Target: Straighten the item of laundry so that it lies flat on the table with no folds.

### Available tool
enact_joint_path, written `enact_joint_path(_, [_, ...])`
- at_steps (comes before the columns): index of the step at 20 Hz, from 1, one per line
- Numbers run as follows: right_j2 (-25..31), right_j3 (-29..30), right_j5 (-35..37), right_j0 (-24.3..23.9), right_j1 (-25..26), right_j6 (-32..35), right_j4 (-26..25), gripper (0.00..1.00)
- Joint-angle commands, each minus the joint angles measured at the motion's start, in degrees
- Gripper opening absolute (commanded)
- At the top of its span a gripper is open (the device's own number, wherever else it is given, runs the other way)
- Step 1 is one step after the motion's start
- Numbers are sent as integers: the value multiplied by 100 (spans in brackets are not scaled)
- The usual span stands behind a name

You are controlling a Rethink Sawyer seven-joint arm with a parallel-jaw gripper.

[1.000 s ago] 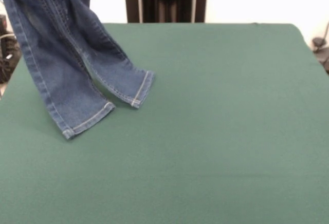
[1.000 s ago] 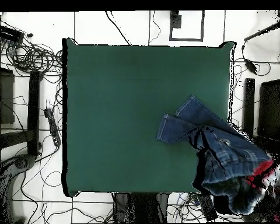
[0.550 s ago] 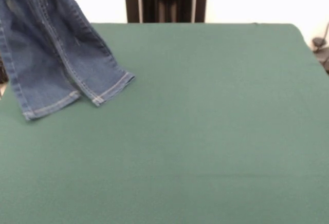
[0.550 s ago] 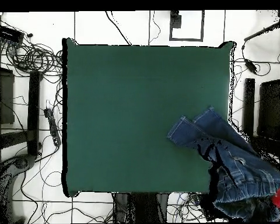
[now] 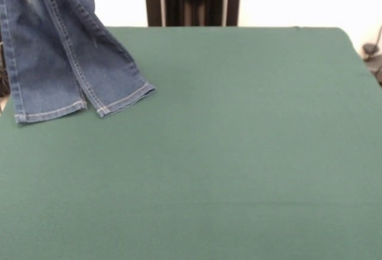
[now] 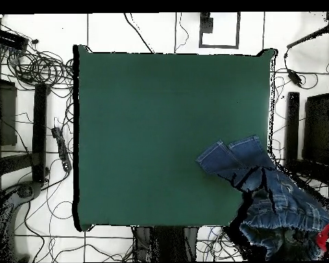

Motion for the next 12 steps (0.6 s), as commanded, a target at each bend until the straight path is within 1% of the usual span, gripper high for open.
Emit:
enact_joint_path(1, [496, 814, 187, 231, 133, -812, 241, 0])
enact_joint_path(4, [575, 655, 106, 249, 109, -855, 267, 0])
enact_joint_path(5, [631, 623, -97, 236, 100, -998, 287, 0])
enact_joint_path(8, [657, 569, -131, 261, 82, -1020, 266, 0])
enact_joint_path(10, [632, 559, -57, 304, 51, -912, 247, 0])
enact_joint_path(12, [588, 461, 266, 388, -8, -701, 193, 0])
